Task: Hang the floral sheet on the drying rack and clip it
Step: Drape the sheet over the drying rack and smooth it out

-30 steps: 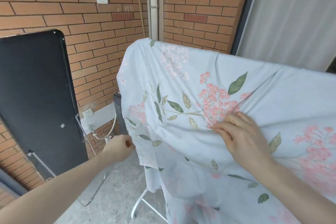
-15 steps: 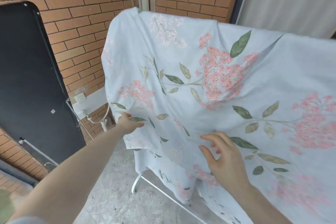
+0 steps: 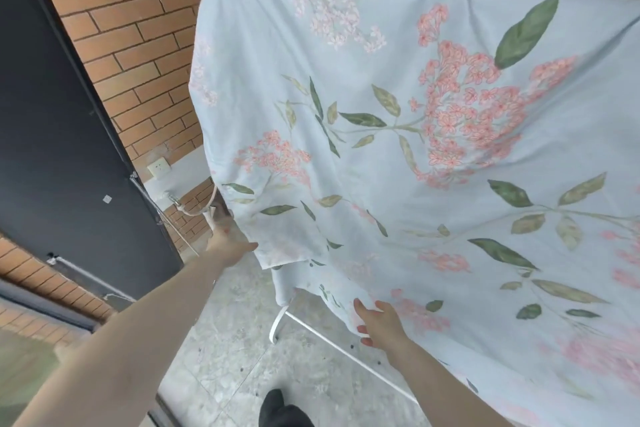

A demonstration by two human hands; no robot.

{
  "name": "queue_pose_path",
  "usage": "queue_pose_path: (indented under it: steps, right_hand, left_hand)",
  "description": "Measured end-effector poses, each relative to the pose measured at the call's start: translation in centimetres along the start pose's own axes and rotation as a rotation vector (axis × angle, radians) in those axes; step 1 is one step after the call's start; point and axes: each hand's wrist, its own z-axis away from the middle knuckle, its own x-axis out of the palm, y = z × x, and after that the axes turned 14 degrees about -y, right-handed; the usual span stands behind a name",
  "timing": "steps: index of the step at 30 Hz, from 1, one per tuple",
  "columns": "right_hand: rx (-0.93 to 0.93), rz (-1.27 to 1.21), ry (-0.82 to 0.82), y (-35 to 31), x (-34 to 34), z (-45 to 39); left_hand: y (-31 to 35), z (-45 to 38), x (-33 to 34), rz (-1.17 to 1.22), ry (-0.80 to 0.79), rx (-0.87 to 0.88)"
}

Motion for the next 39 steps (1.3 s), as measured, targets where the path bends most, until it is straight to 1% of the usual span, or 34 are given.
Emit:
queue_pose_path:
  steps: [2,5,7,9,13,16,18,21,22,23,25,26,27,28,29,31,32,34,36,39]
  right_hand:
    - [0.001,-0.056,0.045,-0.7,1.5,-2.1]
    - [0.004,-0.216,0.084,-1.9,3.1,-3.8]
    - [-0.002,-0.348,0.122,-2.5,4.9,-5.6]
    - [-0.008,-0.521,0.204,-2.9,6.4,-7.7]
    - [-0.097,-0.787,0.311,-2.0,5.2,-9.3]
    - [-0.161,-0.912,0.347,-1.6,4.7,-9.4]
    - [-0.183,-0.903,0.351,-1.8,5.0,-9.5]
    - [-0.165,-0.88,0.421,-2.3,5.6,-9.8]
    - [-0.141,-0.837,0.446,-2.3,5.8,-9.8]
    - [-0.108,-0.738,0.478,-2.3,6.1,-10.0]
    - [-0.059,-0.228,0.574,-2.4,7.6,-10.2]
    - [-0.09,-0.004,0.576,-2.6,8.3,-10.4]
    - [-0.122,0.104,0.543,-2.9,10.4,-10.9]
    - [-0.141,0.125,0.481,-3.2,12.2,-11.2]
    - [-0.147,0.046,0.391,-3.6,14.0,-11.4]
    - [-0.073,-0.231,0.264,-4.0,17.1,-12.4]
    - [-0.048,-0.292,0.254,-4.0,17.8,-12.6]
    - [-0.039,-0.307,0.311,-3.0,18.4,-13.4]
    - [-0.075,-0.315,0.383,-2.2,18.2,-13.5]
    - [-0.101,-0.258,0.469,-1.3,17.2,-12.7]
  left_hand:
    - [-1.3,-2.3,-0.3,-0.025,-0.067,-0.033]
    - [-1.7,-3.9,0.5,-0.006,-0.133,-0.004]
    - [-1.1,-5.0,0.3,-0.038,-0.135,0.052]
    - [-0.7,-6.8,-0.3,-0.082,-0.14,0.125]
    - [-0.5,-7.8,-1.3,-0.206,-0.081,0.246]
    - [-1.6,-9.2,-2.4,-0.335,-0.094,0.26]
    - [-2.1,-10.0,-3.3,-0.401,-0.084,0.254]
    - [-2.8,-10.8,-4.5,-0.485,-0.075,0.243]
    - [-2.9,-11.0,-4.9,-0.495,-0.078,0.247]
    - [-3.0,-11.0,-5.2,-0.502,-0.081,0.251]
    - [-3.0,-10.7,-6.0,-0.528,-0.088,0.249]
    - [-2.8,-10.1,-5.8,-0.55,-0.092,0.247]
    - [-2.9,-9.7,-6.4,-0.603,-0.1,0.243]
    - [-2.9,-9.2,-6.5,-0.647,-0.117,0.244]
    - [-3.0,-8.7,-6.7,-0.675,-0.128,0.245]
    - [-3.5,-7.9,-7.3,-0.718,-0.136,0.238]
    - [-3.7,-7.7,-7.5,-0.739,-0.129,0.237]
    - [-4.1,-7.8,-8.1,-0.774,-0.112,0.238]
    - [-4.6,-8.8,-8.7,-0.785,-0.113,0.235]
    - [-5.4,-10.0,-9.1,-0.793,-0.111,0.205]
